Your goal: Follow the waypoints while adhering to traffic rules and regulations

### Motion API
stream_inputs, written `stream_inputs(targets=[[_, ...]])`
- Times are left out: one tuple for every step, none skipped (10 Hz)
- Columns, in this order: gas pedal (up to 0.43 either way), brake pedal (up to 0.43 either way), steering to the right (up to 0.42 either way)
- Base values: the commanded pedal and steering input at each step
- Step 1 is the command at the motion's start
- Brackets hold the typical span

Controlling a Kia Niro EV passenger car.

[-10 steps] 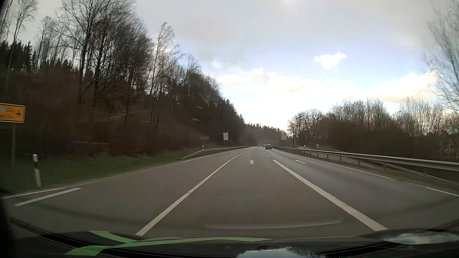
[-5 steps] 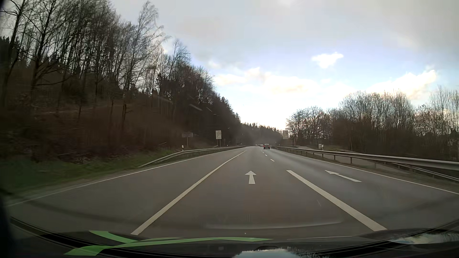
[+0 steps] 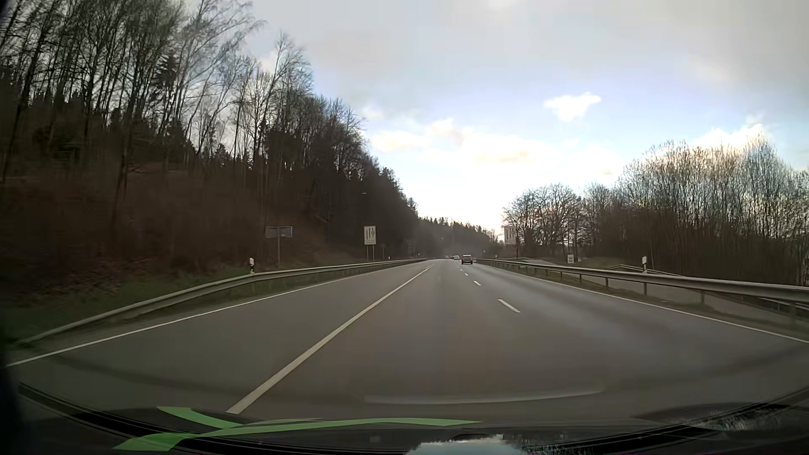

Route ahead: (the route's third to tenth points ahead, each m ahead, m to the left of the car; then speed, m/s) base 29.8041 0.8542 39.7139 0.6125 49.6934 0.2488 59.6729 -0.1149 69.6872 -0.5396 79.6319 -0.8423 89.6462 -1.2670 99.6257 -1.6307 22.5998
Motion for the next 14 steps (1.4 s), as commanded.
stream_inputs(targets=[[0.260,0.000,0.005],[0.260,0.000,0.005],[0.260,0.000,0.005],[0.260,0.000,0.005],[0.260,0.000,0.005],[0.260,0.000,0.004],[0.260,0.000,0.003],[0.260,0.000,0.003],[0.260,0.000,0.003],[0.260,0.000,0.003],[0.260,0.000,0.003],[0.260,0.000,0.003],[0.248,0.000,0.003],[0.248,0.000,0.003]])
